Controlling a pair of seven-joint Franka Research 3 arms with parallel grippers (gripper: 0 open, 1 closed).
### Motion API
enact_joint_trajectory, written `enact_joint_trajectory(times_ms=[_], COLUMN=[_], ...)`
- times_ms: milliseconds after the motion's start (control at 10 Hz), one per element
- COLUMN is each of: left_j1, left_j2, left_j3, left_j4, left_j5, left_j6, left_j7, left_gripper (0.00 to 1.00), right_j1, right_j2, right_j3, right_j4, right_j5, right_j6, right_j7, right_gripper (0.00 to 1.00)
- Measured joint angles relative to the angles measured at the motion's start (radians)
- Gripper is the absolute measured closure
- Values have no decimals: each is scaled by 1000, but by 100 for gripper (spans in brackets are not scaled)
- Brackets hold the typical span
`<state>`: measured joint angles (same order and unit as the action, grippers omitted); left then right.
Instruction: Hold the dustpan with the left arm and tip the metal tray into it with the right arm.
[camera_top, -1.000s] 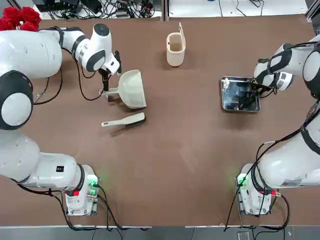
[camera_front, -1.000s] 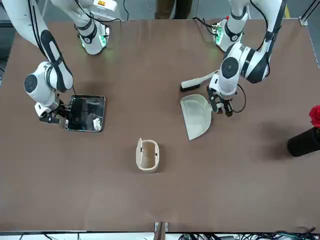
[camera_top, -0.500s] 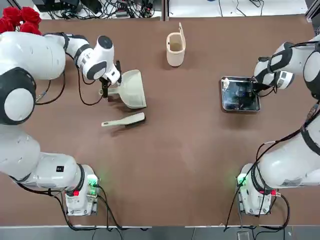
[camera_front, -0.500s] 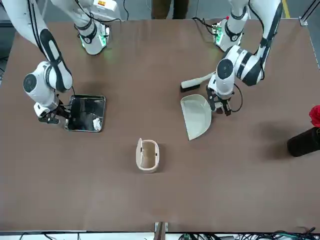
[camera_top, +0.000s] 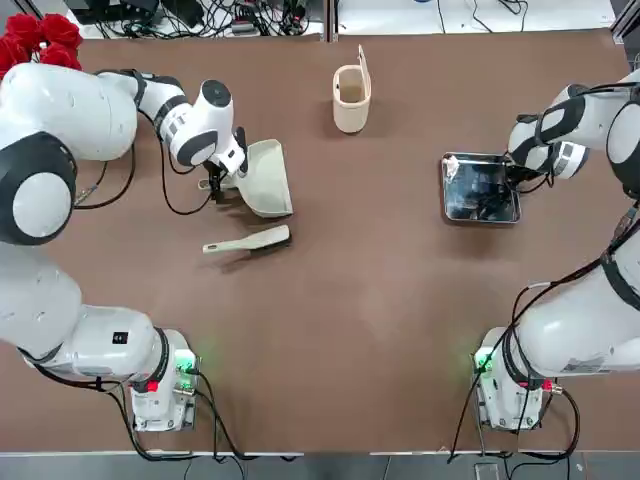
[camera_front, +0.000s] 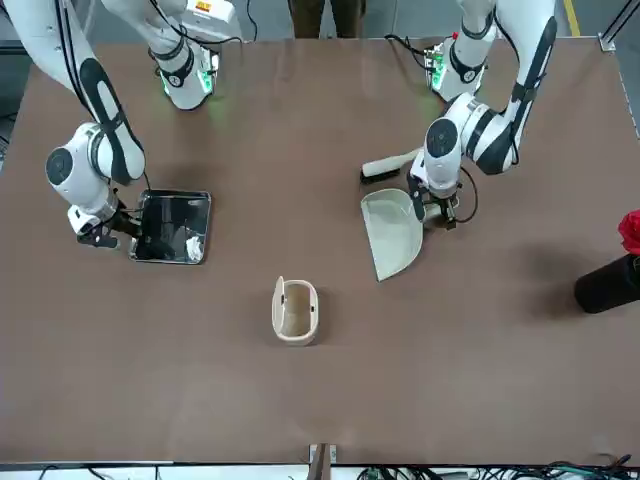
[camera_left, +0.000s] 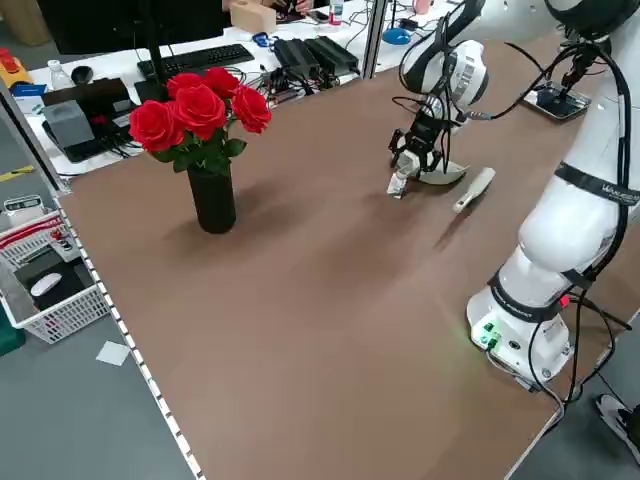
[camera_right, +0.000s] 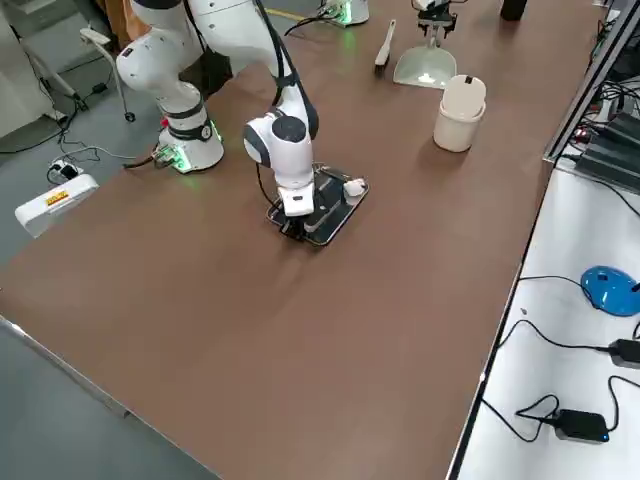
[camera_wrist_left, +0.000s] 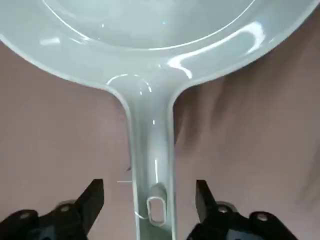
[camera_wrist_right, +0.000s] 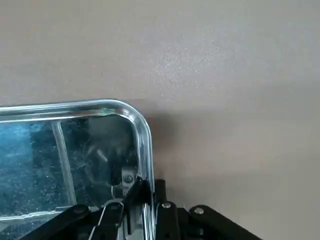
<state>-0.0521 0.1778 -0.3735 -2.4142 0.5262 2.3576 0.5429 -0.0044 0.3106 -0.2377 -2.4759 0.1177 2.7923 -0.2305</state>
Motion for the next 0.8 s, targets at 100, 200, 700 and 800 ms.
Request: enact_joint_trajectory(times_ms=[100, 200, 700, 800], left_j1=[0, 0, 0, 0], left_j2=[7, 12, 14, 14], left_j3=[0, 0, -10, -13], left_j4=[0, 0, 1, 1], left_j5=[3, 8, 10, 10], left_j6=[9, 15, 20, 20], left_j7=[-6, -18, -24, -25], left_gripper=[27, 32, 54, 61], right_j1=[0, 0, 2, 3], right_j2=[0, 0, 0, 0], right_j3=[0, 0, 3, 5], right_j4=[0, 1, 68, 80], right_j5=[0, 0, 46, 48], right_j6=[0, -2, -140, -168], right_j7=[0, 0, -3, -4], right_gripper=[85, 85, 91, 91])
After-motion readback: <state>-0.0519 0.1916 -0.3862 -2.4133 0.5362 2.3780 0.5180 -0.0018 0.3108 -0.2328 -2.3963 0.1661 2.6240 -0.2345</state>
